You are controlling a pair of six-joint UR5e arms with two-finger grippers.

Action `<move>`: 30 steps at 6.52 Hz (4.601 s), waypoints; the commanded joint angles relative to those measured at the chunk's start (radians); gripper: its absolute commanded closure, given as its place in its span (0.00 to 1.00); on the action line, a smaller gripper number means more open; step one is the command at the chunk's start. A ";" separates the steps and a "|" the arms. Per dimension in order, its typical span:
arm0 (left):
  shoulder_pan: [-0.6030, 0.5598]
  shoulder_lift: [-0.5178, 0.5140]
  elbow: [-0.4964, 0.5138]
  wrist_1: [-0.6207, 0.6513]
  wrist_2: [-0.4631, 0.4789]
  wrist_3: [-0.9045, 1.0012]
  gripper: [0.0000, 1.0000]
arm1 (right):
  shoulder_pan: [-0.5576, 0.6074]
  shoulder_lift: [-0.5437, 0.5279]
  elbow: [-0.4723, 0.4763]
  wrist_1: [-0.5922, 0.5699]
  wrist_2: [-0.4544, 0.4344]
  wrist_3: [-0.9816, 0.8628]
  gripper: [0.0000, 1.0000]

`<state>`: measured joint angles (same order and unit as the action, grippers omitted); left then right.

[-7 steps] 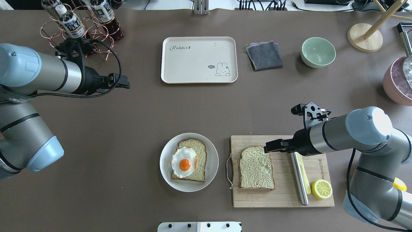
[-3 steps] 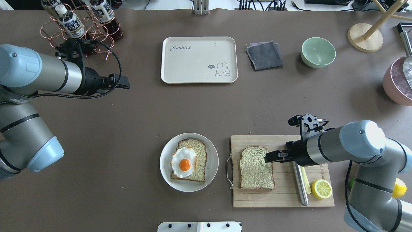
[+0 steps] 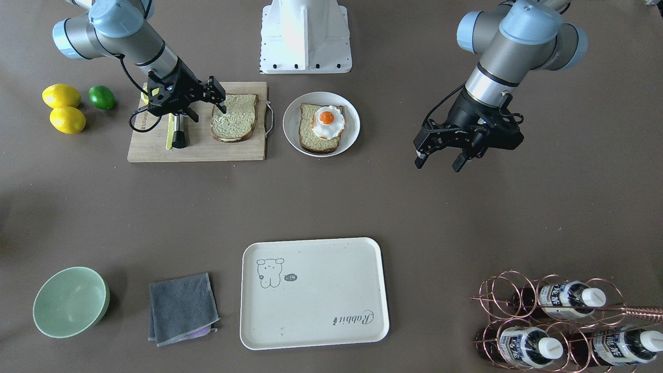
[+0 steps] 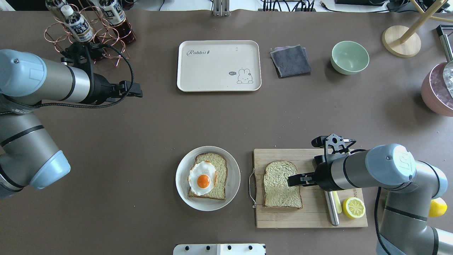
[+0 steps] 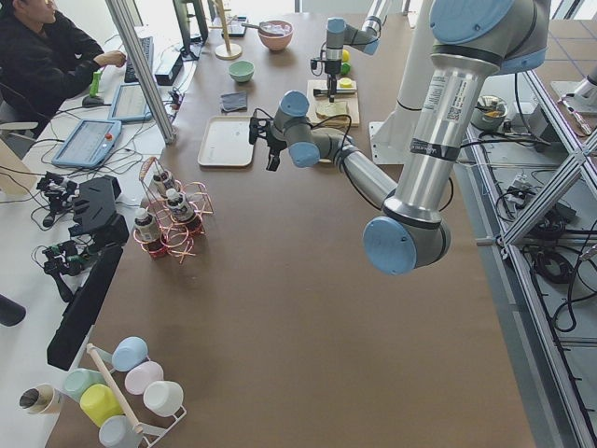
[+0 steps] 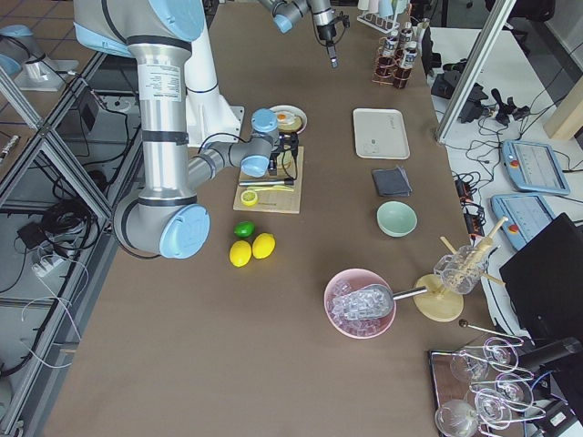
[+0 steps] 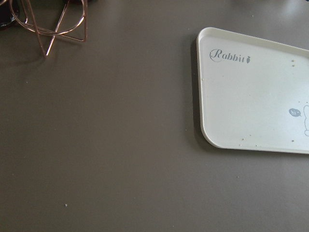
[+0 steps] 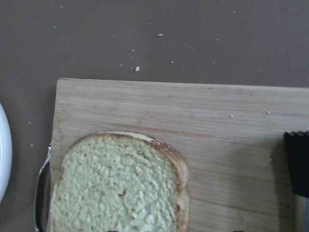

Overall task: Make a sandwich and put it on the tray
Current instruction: 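Grasp the bread slice on the cutting board with the right gripper, then lift the bread slice and carry it over the egg toast on the plate, then lower the bread onto the egg toast and open the right gripper, then move the left gripper to the plate edge while the right arm withdraws toward the tray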

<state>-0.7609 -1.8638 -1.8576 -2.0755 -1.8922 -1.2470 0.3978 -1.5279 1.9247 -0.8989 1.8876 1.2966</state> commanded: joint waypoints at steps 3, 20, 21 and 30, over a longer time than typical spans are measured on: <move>0.000 -0.001 -0.002 0.000 0.001 0.000 0.02 | -0.027 -0.003 -0.001 -0.002 -0.054 0.021 1.00; 0.020 -0.017 0.078 -0.041 0.013 0.000 0.03 | -0.074 0.486 -0.202 -0.207 -0.150 0.102 0.79; 0.020 -0.017 0.078 -0.041 0.013 0.000 0.03 | -0.080 0.488 -0.193 -0.206 -0.153 0.110 0.01; 0.265 -0.026 0.041 -0.107 0.156 -0.123 0.19 | 0.300 0.419 -0.075 -0.221 0.206 0.125 0.00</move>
<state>-0.5418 -1.8896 -1.8108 -2.1819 -1.7637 -1.3658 0.6497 -1.1041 1.8497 -1.1192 2.0602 1.4249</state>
